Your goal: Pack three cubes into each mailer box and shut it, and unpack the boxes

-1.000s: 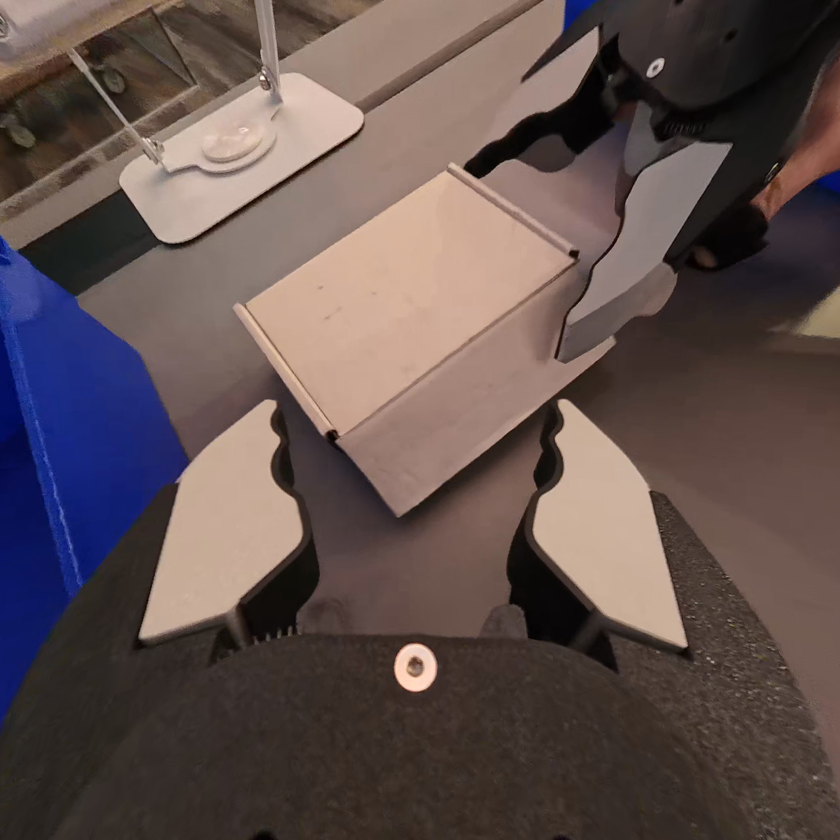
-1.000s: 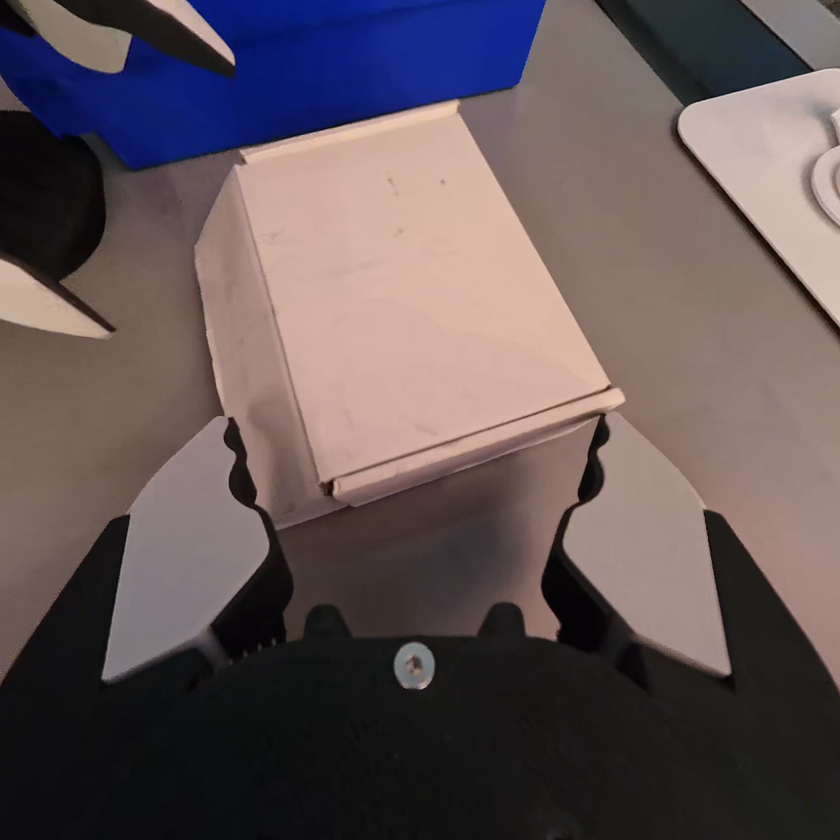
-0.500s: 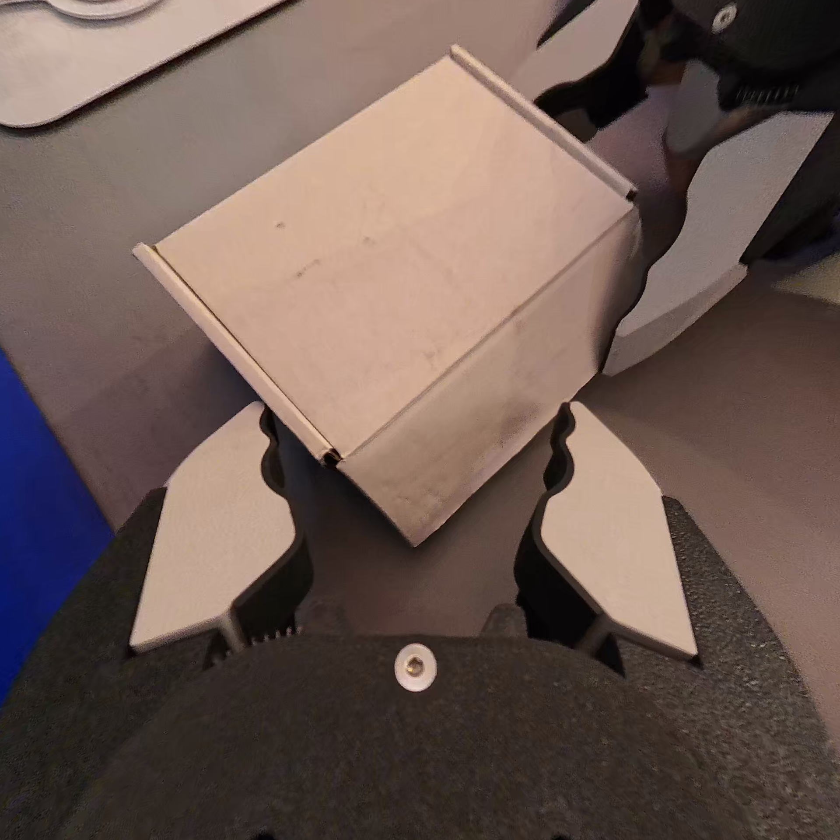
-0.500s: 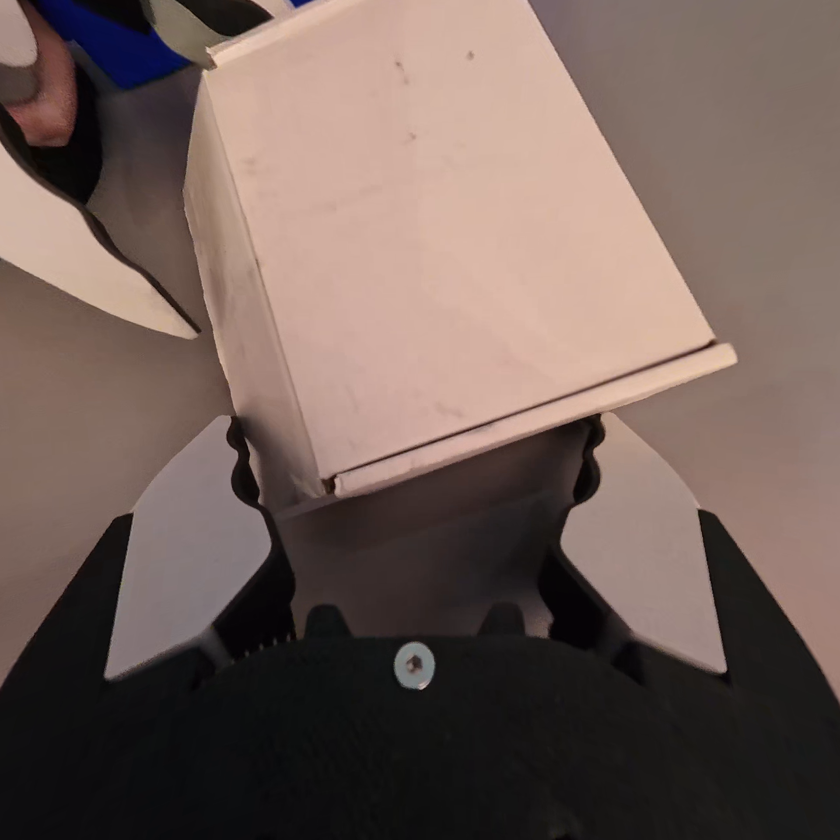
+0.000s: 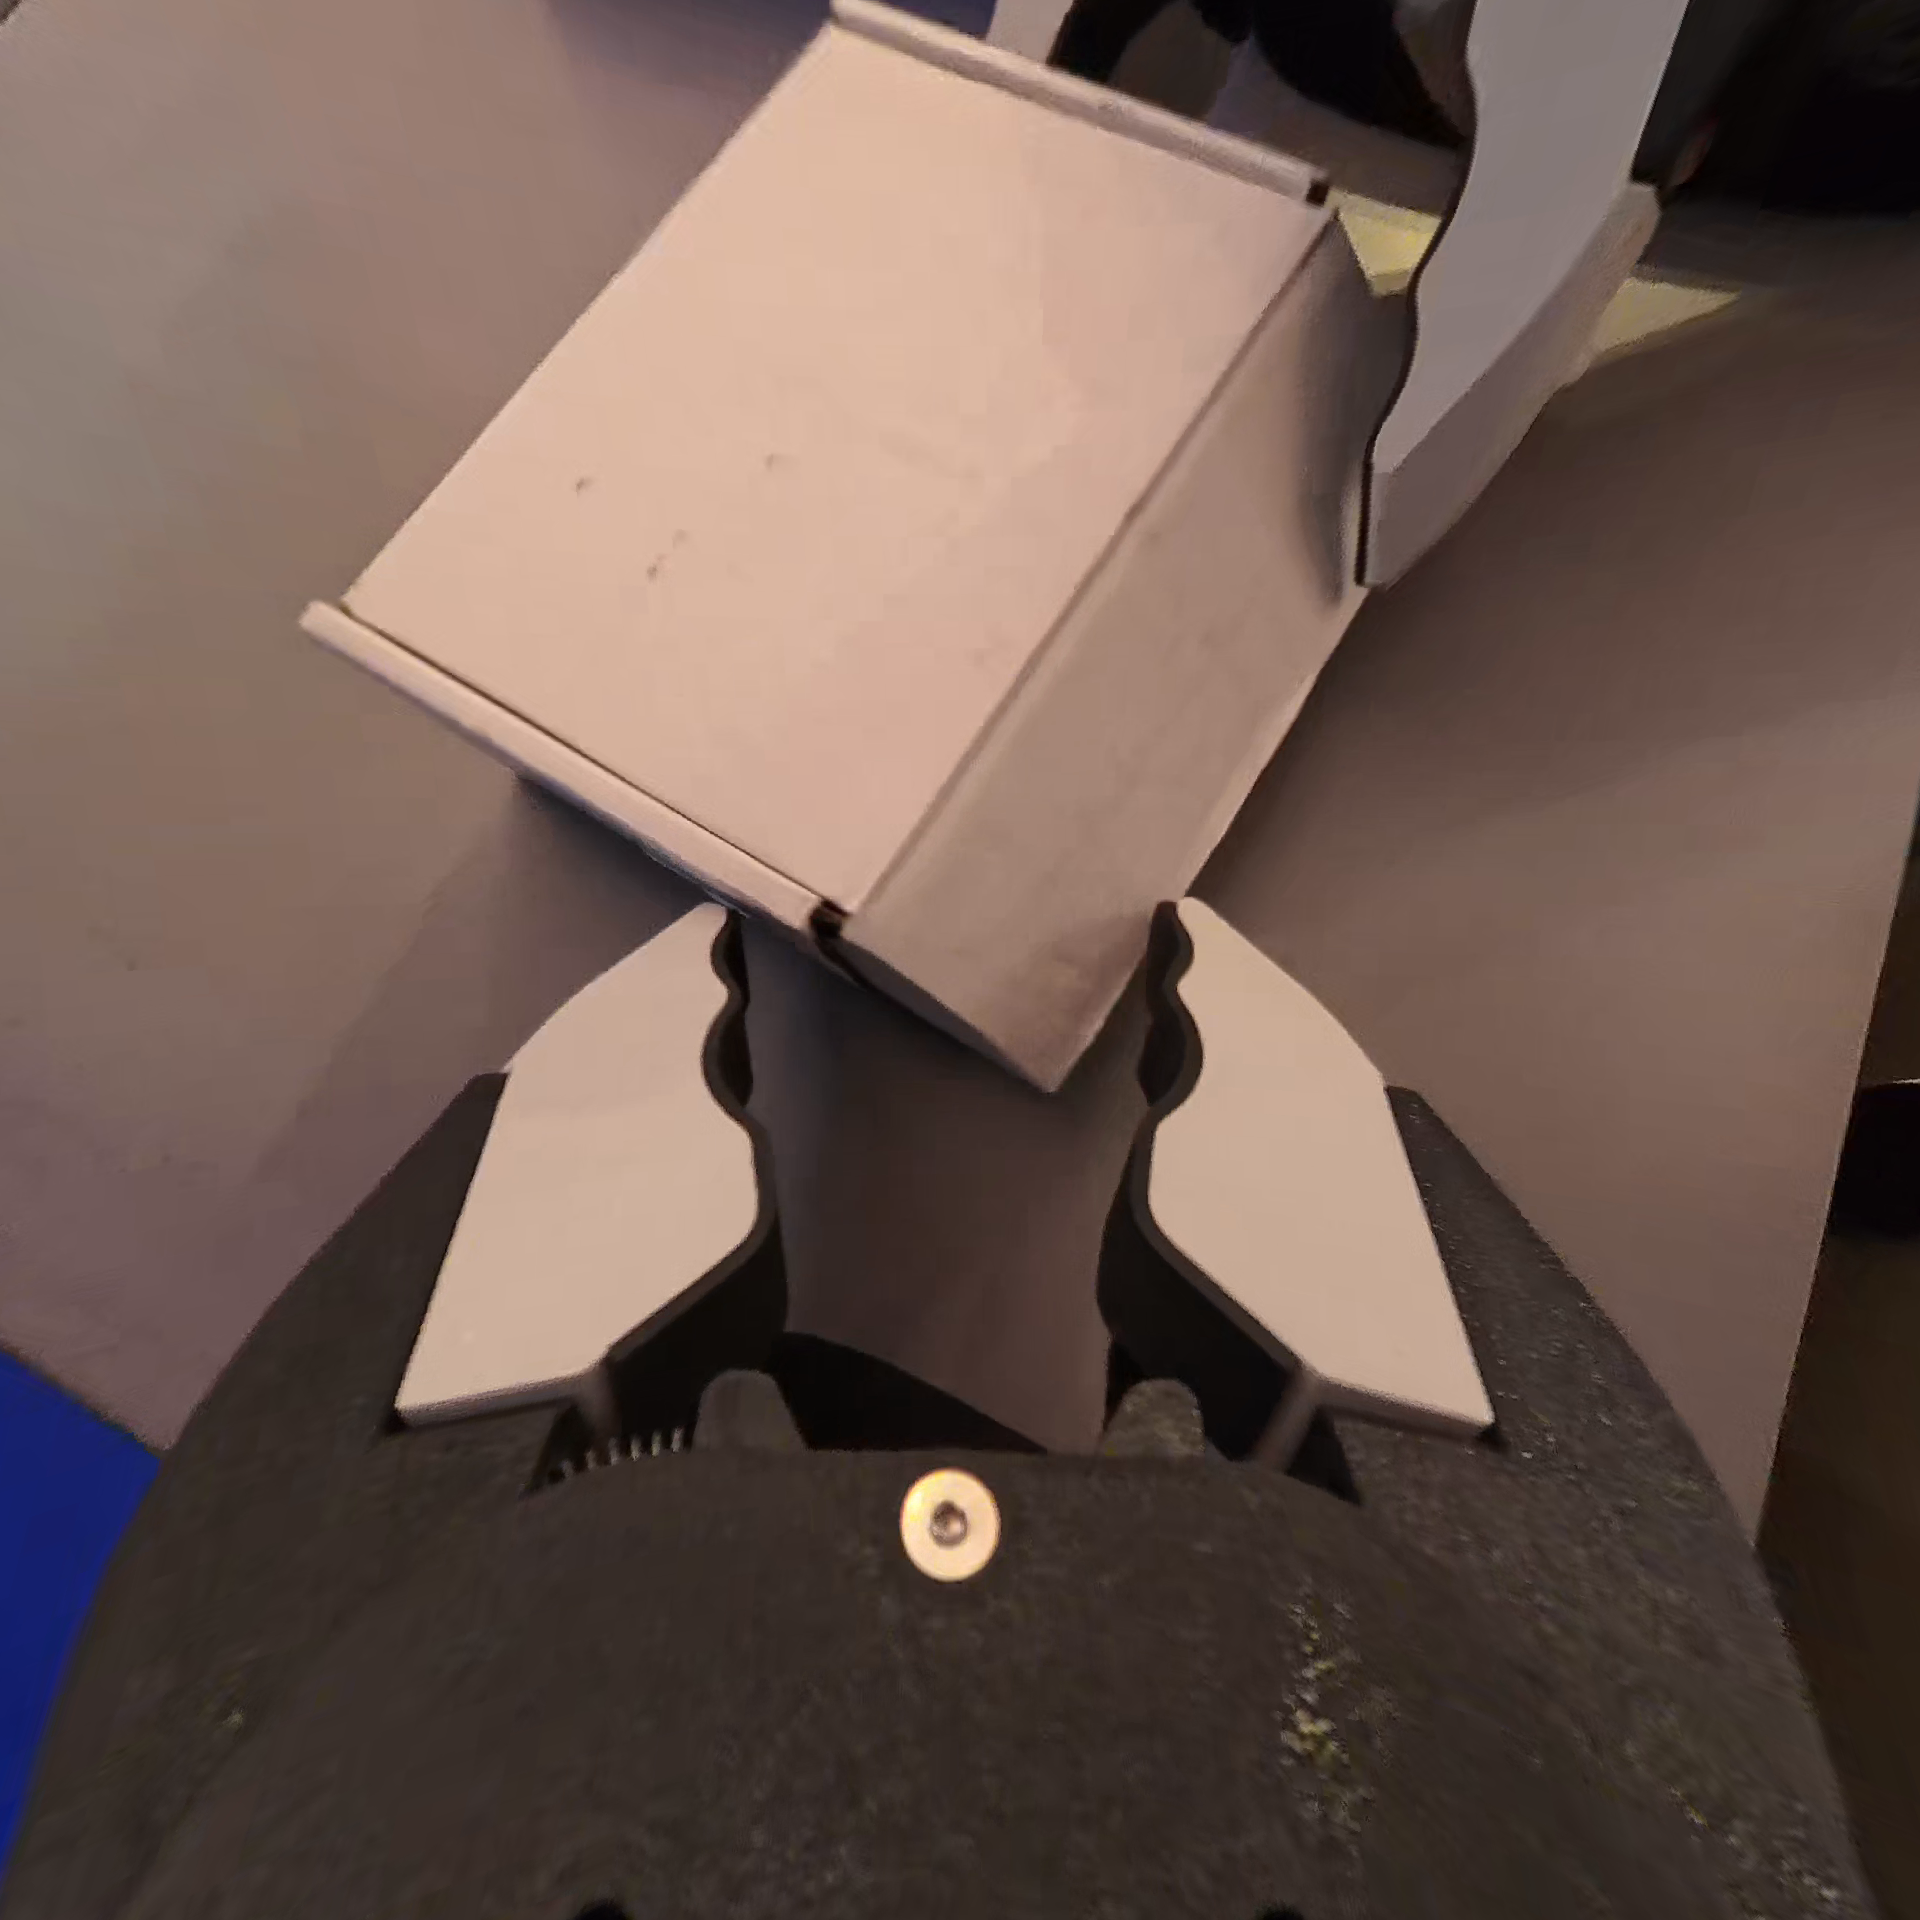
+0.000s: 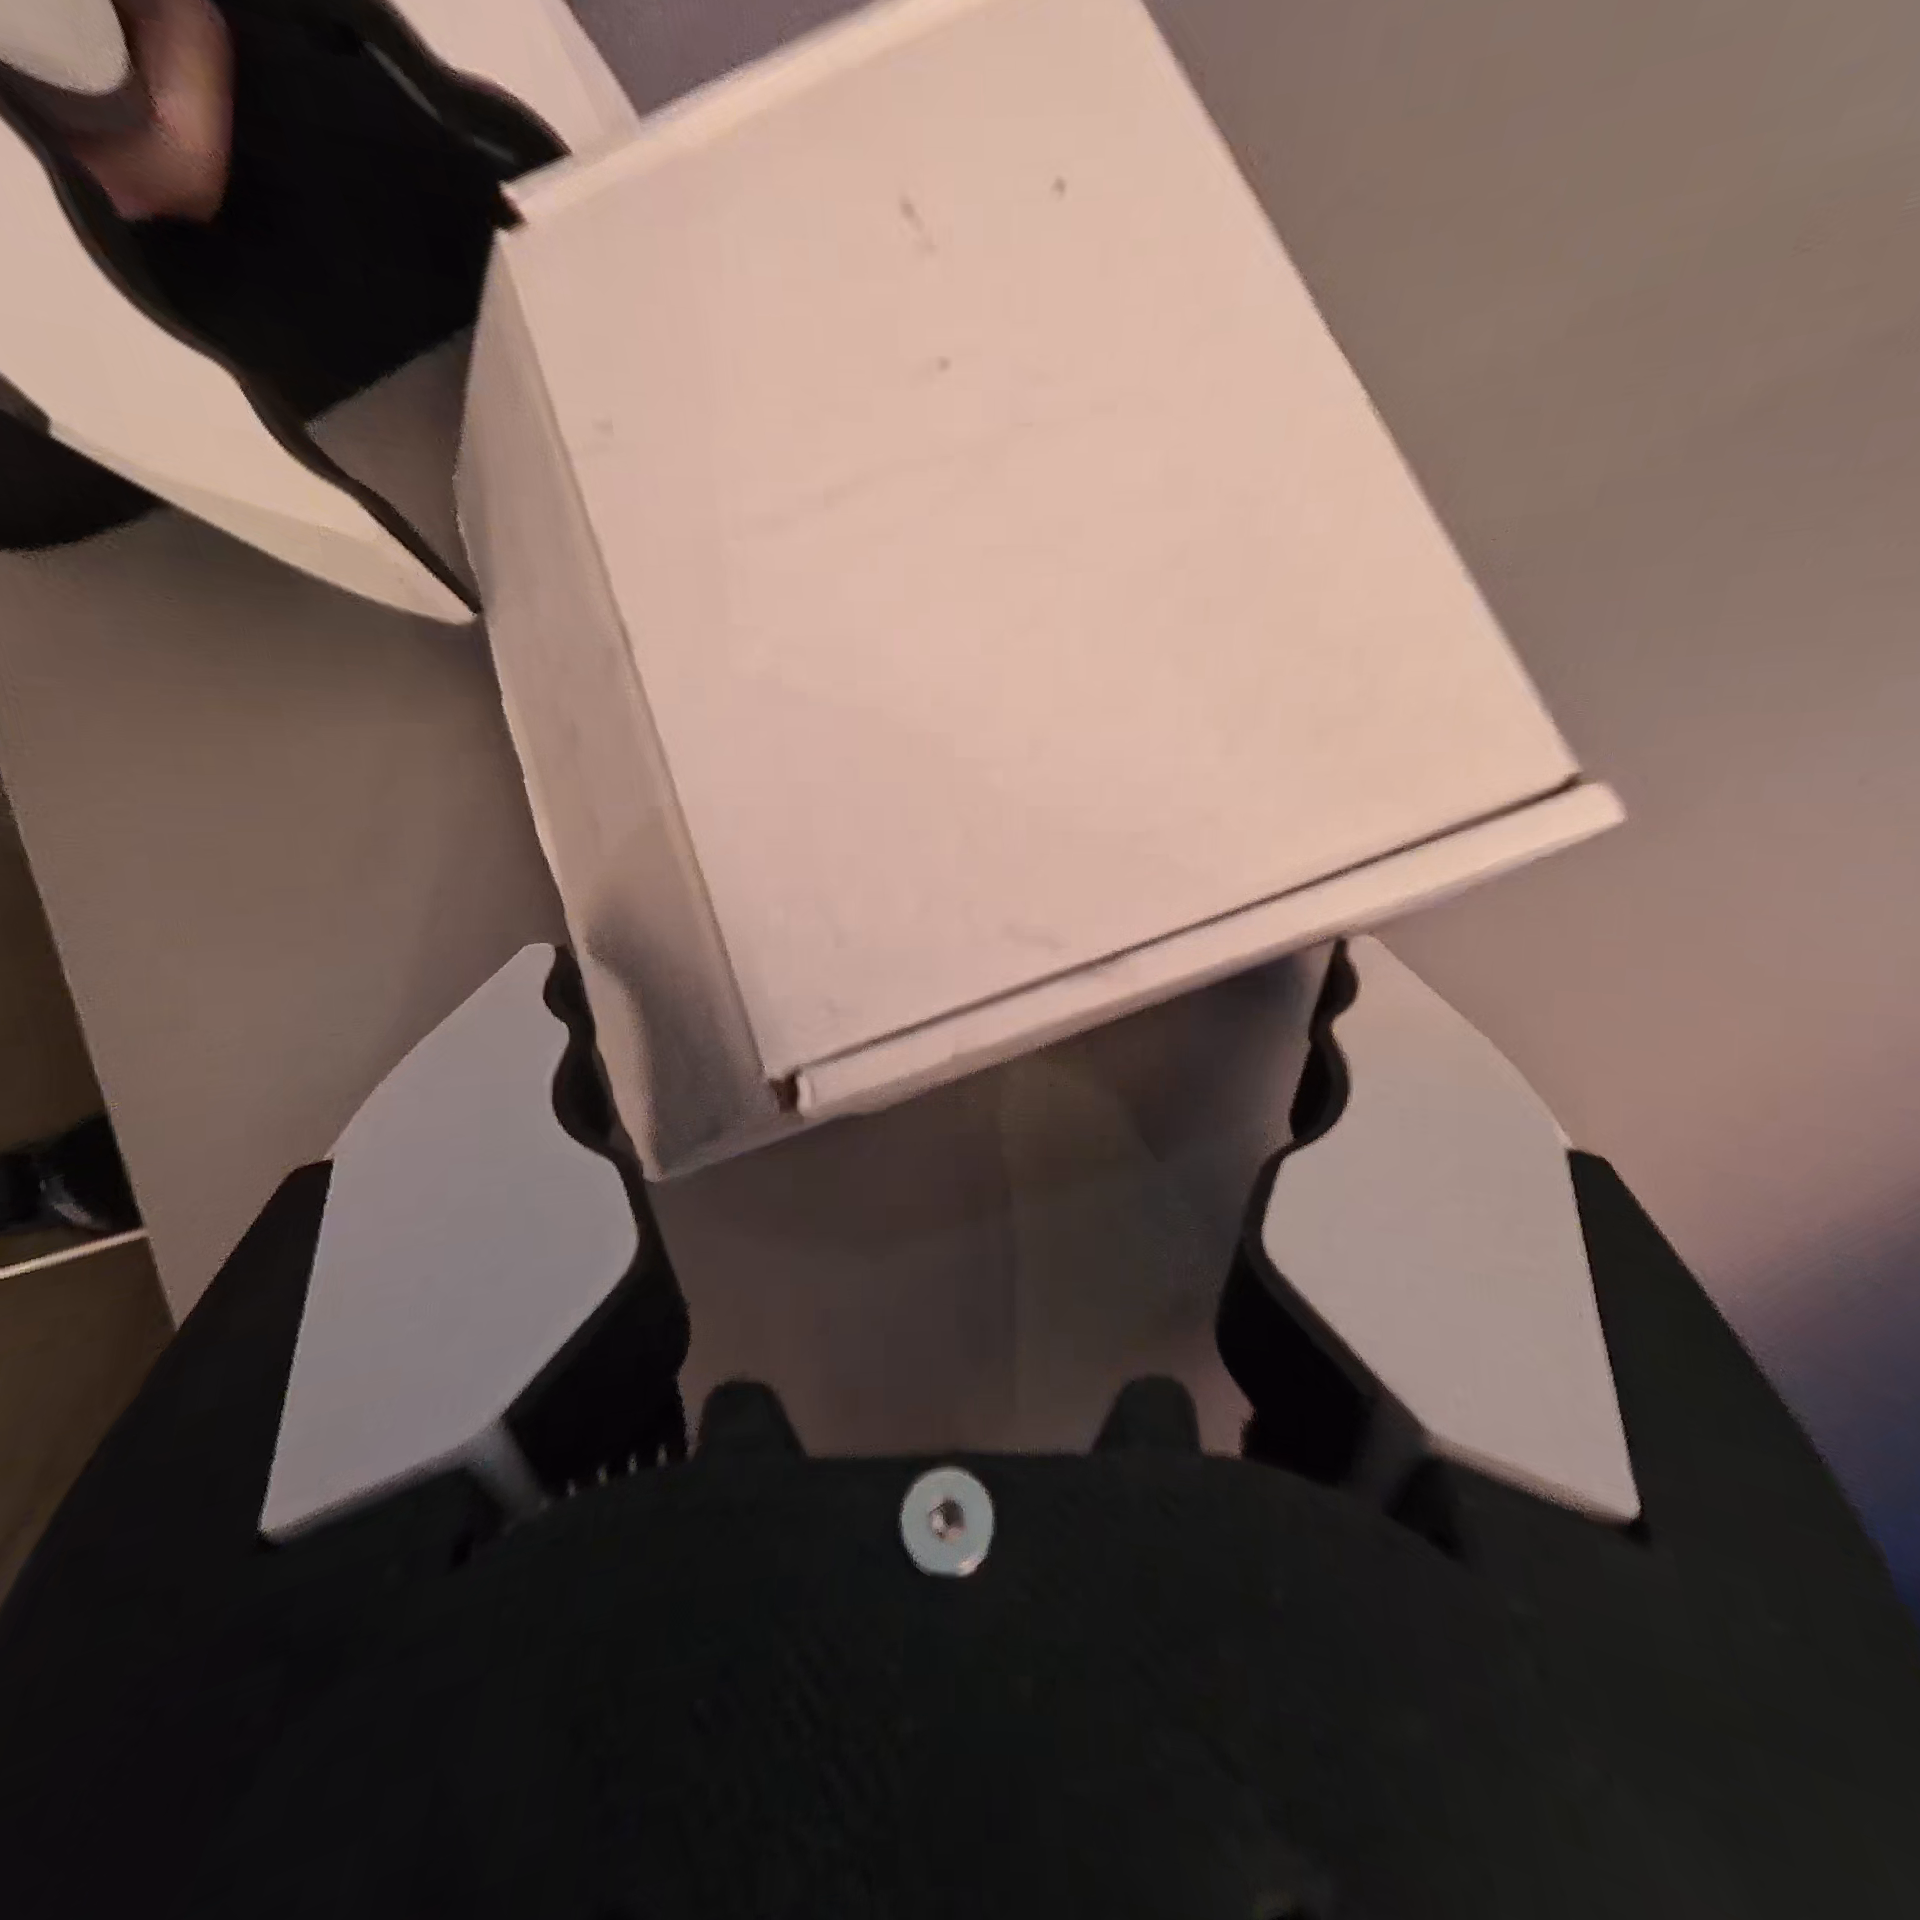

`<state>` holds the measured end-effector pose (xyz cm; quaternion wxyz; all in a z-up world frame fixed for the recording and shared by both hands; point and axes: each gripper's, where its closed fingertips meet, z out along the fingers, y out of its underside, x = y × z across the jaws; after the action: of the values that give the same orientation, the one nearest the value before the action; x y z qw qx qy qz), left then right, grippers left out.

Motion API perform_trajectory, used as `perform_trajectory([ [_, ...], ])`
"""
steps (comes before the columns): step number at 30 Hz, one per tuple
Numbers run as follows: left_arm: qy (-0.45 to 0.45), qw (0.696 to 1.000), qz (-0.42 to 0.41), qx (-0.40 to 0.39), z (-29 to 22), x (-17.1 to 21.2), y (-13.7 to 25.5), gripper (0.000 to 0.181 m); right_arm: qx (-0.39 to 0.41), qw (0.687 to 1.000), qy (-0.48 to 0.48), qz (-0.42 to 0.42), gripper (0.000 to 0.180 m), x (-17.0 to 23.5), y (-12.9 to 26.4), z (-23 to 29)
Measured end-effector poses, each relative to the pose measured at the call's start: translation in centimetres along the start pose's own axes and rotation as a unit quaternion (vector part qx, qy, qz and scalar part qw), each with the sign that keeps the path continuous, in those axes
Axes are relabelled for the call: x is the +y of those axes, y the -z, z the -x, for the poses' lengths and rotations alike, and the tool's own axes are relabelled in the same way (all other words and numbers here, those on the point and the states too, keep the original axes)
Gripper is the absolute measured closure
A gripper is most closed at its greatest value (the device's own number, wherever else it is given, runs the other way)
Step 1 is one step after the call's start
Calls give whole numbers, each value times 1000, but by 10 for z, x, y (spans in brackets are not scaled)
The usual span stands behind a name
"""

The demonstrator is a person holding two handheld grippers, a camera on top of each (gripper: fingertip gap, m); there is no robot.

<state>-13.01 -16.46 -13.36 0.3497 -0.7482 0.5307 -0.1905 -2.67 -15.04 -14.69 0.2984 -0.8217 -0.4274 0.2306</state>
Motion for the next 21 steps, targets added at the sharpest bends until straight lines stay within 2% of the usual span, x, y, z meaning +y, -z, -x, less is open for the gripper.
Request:
perform_trajectory([
  [1, 1, 1000, -14, 2, 0, -2, 2, 104, 10, 1000, -4, -17, 52, -2, 4, 0],
  [5, 14, 999, -48, 19, 8, -8, 9, 107, 23, 998, 2, -55, 64, -2, 11, -1],
  [9, 23, 998, 2, 51, 7, 2, -3, 99, -8, 999, -6, -49, 66, 0, 8, 4],
  [11, 10, 997, 24, 68, 1, 6, -6, 102, 1, 999, 7, -47, 66, -1, 6, 2],
  [17, -21, 998, 34, 50, 3, 9, -9, 103, -1, 999, 8, -43, 69, 0, 4, -1],
  [21, -43, 998, 41, 6, 9, 11, -12, 110, 22, 999, 12, -33, 76, 1, 3, -5],
])
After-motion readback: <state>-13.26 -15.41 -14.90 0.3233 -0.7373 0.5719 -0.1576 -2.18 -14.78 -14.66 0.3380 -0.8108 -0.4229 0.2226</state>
